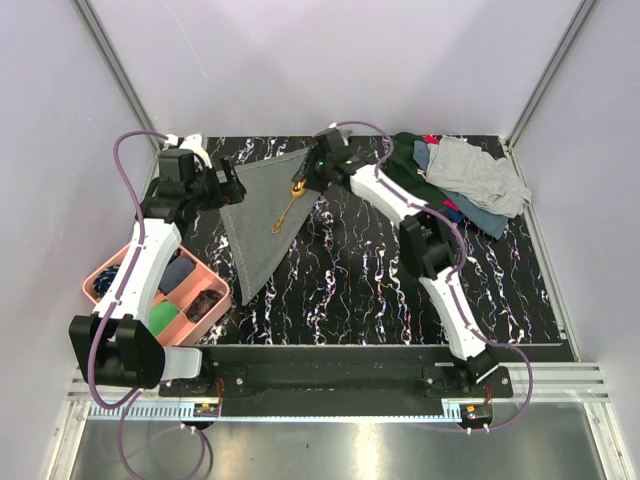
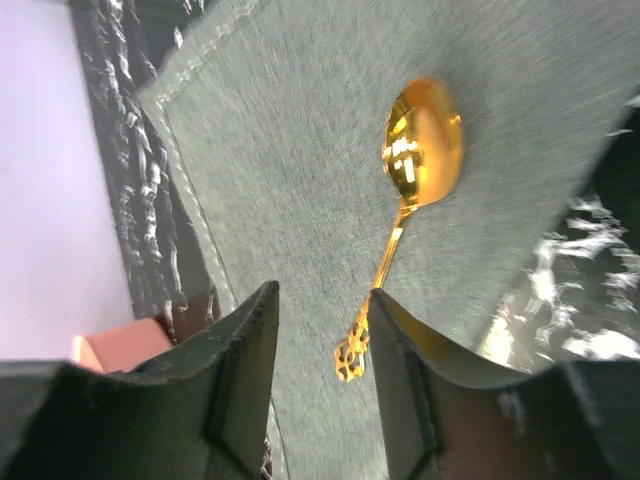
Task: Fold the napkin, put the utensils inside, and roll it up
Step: Place the utensil onto the napkin
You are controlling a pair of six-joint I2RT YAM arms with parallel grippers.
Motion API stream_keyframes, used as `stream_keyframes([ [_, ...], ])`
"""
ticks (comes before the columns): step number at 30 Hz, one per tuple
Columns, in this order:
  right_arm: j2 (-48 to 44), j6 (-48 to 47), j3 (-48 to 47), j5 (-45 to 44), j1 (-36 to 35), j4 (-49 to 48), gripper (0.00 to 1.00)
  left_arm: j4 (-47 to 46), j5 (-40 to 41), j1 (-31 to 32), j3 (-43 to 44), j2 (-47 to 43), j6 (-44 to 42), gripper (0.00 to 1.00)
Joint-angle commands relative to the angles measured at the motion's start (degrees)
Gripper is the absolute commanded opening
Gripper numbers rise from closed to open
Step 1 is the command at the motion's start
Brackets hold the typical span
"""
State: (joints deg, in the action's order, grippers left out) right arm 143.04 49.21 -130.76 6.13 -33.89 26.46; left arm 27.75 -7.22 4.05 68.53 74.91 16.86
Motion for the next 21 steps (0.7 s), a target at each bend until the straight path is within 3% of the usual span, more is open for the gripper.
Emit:
stream_keyframes([
  [1,-7.9,0.3,9.6,2.7,5.0,-7.0,0.45,-1.6,-1.9,0.1,2.0,-1.4,0.7,0.93],
  [5,-10.7,3.1,22.2,6.5,8.3,-17.3,0.43,-1.6,-1.8,0.1,2.0,-1.4,0.6,0.93],
  [21,-2.7,5.0,22.2,11.0,9.2,-21.6,0.43,-1.6,-2.3,0.1,2.1,-0.5,0.7,0.93],
])
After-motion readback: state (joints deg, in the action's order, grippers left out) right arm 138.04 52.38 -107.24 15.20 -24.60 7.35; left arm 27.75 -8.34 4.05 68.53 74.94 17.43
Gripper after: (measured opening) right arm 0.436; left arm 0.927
